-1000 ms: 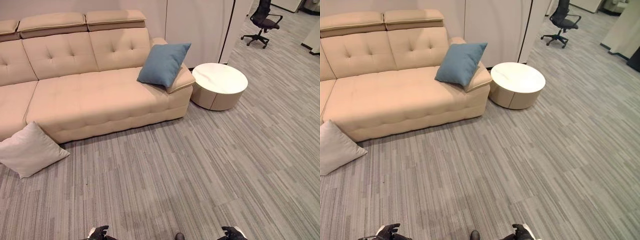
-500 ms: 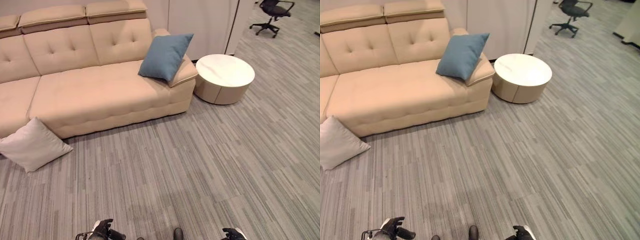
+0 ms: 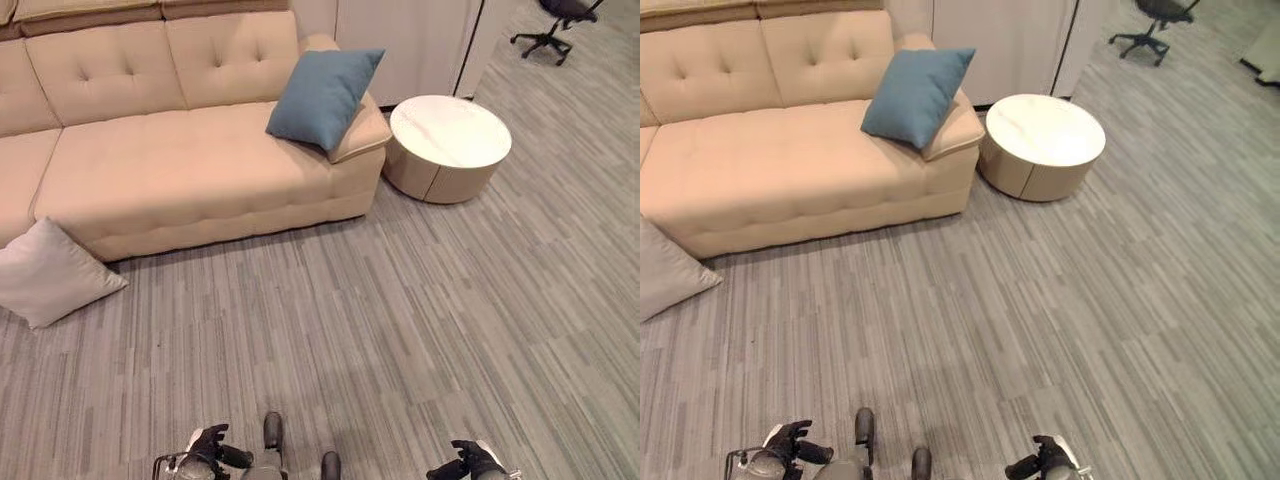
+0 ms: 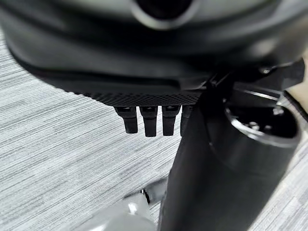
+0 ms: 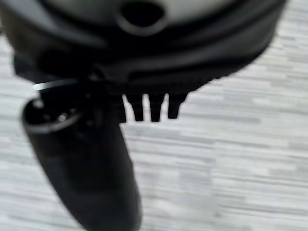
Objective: Pick up all the scattered cushions and arrange them neatly on the sofa.
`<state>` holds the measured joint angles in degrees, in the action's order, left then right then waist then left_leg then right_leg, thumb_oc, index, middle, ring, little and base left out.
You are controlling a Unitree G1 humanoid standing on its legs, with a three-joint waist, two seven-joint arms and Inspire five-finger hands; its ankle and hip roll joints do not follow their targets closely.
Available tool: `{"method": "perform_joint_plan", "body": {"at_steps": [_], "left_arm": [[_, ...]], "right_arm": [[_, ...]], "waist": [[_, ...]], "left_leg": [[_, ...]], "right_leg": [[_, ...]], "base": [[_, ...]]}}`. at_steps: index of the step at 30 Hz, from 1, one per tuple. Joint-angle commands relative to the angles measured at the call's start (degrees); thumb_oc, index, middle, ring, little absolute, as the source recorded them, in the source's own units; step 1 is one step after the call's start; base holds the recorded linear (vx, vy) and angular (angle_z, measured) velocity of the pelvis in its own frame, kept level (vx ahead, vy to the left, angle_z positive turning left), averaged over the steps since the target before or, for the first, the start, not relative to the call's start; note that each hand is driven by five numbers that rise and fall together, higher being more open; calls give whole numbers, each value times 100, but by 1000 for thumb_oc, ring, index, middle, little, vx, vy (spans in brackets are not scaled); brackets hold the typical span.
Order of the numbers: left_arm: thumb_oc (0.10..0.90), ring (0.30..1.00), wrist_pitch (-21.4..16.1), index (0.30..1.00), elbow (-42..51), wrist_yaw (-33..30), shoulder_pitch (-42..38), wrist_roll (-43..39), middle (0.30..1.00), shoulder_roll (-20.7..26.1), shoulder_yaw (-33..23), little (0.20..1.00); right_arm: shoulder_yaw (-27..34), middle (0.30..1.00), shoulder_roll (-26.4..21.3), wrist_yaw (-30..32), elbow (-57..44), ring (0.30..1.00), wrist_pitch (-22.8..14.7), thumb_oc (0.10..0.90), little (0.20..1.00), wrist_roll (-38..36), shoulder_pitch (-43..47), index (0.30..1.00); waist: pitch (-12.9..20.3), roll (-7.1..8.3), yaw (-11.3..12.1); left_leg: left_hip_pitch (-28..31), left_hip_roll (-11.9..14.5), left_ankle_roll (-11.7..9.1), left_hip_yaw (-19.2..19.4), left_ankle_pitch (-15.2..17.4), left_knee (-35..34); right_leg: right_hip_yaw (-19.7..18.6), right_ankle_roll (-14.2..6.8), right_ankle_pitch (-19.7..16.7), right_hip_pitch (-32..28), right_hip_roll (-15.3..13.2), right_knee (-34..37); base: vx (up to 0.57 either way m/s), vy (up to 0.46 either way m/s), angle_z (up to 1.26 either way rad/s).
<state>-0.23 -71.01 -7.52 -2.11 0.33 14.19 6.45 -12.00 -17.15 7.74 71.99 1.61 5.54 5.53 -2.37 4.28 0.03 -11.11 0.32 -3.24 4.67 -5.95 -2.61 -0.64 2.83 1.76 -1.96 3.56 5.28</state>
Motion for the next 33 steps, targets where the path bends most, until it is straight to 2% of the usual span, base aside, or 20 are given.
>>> {"method": "perform_joint_plan", "body": {"at_steps": [1, 2, 3, 4, 5, 6, 7, 10, 13, 14, 17, 20, 22, 23, 26, 28, 29, 30, 32, 33], "left_arm": [[800, 900, -59, 900, -19, -42, -76, 180, 900, 268, 16, 900], [800, 900, -55, 900, -25, -34, -87, 186, 900, 274, 5, 900], [800, 900, -52, 900, -15, -61, -121, 181, 900, 295, 1, 900], [800, 900, -52, 900, -16, -61, -122, 181, 900, 294, 2, 900], [800, 900, -48, 900, 47, -97, -151, 111, 900, 315, -7, 900], [800, 900, -48, 900, 47, -97, -151, 111, 900, 315, -7, 900], [800, 900, -45, 900, 131, -153, -187, 24, 900, 345, -33, 900], [800, 900, -76, 900, 195, -189, -177, -55, 900, 334, -66, 900], [800, 900, -117, 900, 250, -207, -156, -87, 900, 341, -101, 900], [800, 900, -138, 900, 245, -206, -145, -87, 900, 334, -123, 900], [800, 900, -158, 900, 247, -197, -153, -76, 900, 342, -148, 900], [800, 900, -178, 900, 244, -205, -191, -26, 900, 295, -51, 900], [800, 900, -182, 900, 251, -179, -178, -31, 900, 276, -23, 900], [800, 900, -159, 900, 306, -155, -230, -32, 900, 274, 32, 900], [800, 900, -129, 900, 389, -156, -311, -62, 900, 295, 71, 900], [800, 900, -119, 900, 379, -154, -331, -54, 900, 290, 100, 900], [800, 900, -113, 900, 330, -133, -314, -41, 900, 279, 126, 900], [800, 900, -114, 900, 330, -133, -313, -41, 900, 277, 128, 900], [800, 900, -83, 900, 225, -92, -229, -18, 900, 261, 118, 900], [800, 900, -84, 900, 225, -92, -225, -18, 900, 259, 118, 900]], "right_arm": [[29, 900, -104, 91, 58, 900, -27, 800, 900, 49, -69, 900], [27, 900, -85, 83, 61, 900, -24, 800, 900, 57, -63, 900], [39, 900, -55, 63, 41, 900, -12, 800, 900, 82, -54, 900], [40, 900, -56, 63, 40, 900, -12, 800, 900, 82, -53, 900], [43, 900, -44, 70, -30, 900, -21, 800, 900, 97, -51, 900], [43, 900, -44, 70, -30, 900, -21, 800, 900, 97, -51, 900], [18, 900, -67, 83, -105, 900, -31, 800, 900, 119, -8, 900], [-18, 900, -74, 91, -116, 900, -37, 800, 900, 135, 34, 900], [-109, 900, -126, 67, -130, 900, -54, 800, 900, 150, 79, 900], [-129, 900, -159, 75, -116, 900, -47, 800, 900, 141, 78, 900], [-164, 900, -178, 72, -123, 900, -46, 800, 900, 157, 76, 900], [-131, 900, -147, 88, -115, 900, -54, 800, 900, 126, -37, 900], [-76, 900, -153, 89, -101, 900, -49, 800, 900, 97, -89, 900], [-5, 900, -179, 97, -96, 900, -34, 800, 900, 60, -114, 900], [17, 900, -210, 127, -97, 900, 14, 800, 900, -24, -48, 900], [11, 900, -211, 139, -77, 900, 31, 800, 900, -39, -17, 900], [7, 900, -214, 144, -80, 900, 27, 800, 900, -59, 7, 900], [7, 900, -215, 144, -80, 900, 27, 800, 900, -59, 5, 900], [45, 900, -241, 163, -84, 900, 9, 800, 900, -48, -22, 900], [44, 900, -243, 163, -85, 900, 8, 800, 900, -48, -26, 900]], "waist": [[149, 129, 192], [150, 115, 213], [114, 56, 252], [105, 57, 255], [-22, -84, 251], [-23, -84, 251], [-253, -292, 205], [-307, -376, 165], [-339, -440, 40], [-375, -468, -115], [-424, -542, -226], [-256, -470, -282], [-183, -430, -280], [-214, -217, -274], [-449, 138, -168], [-512, 176, -120], [-481, 244, -76], [-486, 234, -69], [-381, 256, -33], [-399, 262, -26]], "left_leg": [[100, -203, -30, -129, 361, 478], [177, -238, -21, -144, 385, 459], [392, -308, 23, -175, 457, 410], [404, -310, 23, -173, 457, 406], [684, -290, 72, -233, 461, 330], [685, -290, 72, -233, 461, 329], [1029, -281, 139, -418, 459, 221], [1222, -311, 154, -516, 474, 146], [1403, -344, 178, -622, 459, 143], [1569, -394, 216, -723, 492, 133], [1783, -366, 189, -793, 516, 72], [1773, -464, 230, -739, 590, 247], [1694, -451, 172, -529, 598, 650], [1310, -414, 87, -212, 685, 1719], [472, -235, 56, 171, 1002, 3506], [239, -138, 76, 260, 1037, 3770], [-56, -36, 110, 420, 957, 3568], [-54, -24, 109, 422, 975, 3585], [-182, 70, 116, 512, 911, 2521], [-134, 59, 117, 519, 906, 2487]], "right_leg": [[-304, -391, -590, -51, -630, -802], [-269, -365, -582, -43, -658, -985], [-144, -310, -598, 60, -693, -1541], [-146, -310, -590, 55, -694, -1550], [1, -222, -660, 306, -674, -2300], [1, -222, -660, 305, -675, -2301], [18, -227, -545, 711, -428, -3027], [110, -274, -392, 990, -333, -2864], [164, -410, -324, 1469, -102, -2124], [92, -499, -364, 1852, 134, -1476], [265, -562, -391, 2037, 181, -1070], [93, -587, -569, 1745, 194, -944], [189, -578, -642, 1522, 76, -860], [138, -587, -758, 1242, -161, -823], [169, -519, -922, 876, -521, -765], [182, -484, -933, 771, -543, -747], [165, -450, -948, 619, -544, -650], [162, -449, -948, 609, -533, -645], [86, -487, -967, 421, -474, -512], [81, -490, -965, 386, -483, -499]], "base": [[156, 133, -18], [208, 178, -12], [208, 177, -11], [270, 241, -5], [136, 123, -4], [371, 277, 9], [324, 195, 13], [245, 108, 0], [348, 54, 5], [324, 19, -12], [333, -32, 31], [259, -74, 70], [371, -117, 72], [391, -171, 50], [218, -153, 37], [152, -81, 4], [202, -69, -5], [314, -33, 0], [291, 12, -14], [242, 40, -24]]}}
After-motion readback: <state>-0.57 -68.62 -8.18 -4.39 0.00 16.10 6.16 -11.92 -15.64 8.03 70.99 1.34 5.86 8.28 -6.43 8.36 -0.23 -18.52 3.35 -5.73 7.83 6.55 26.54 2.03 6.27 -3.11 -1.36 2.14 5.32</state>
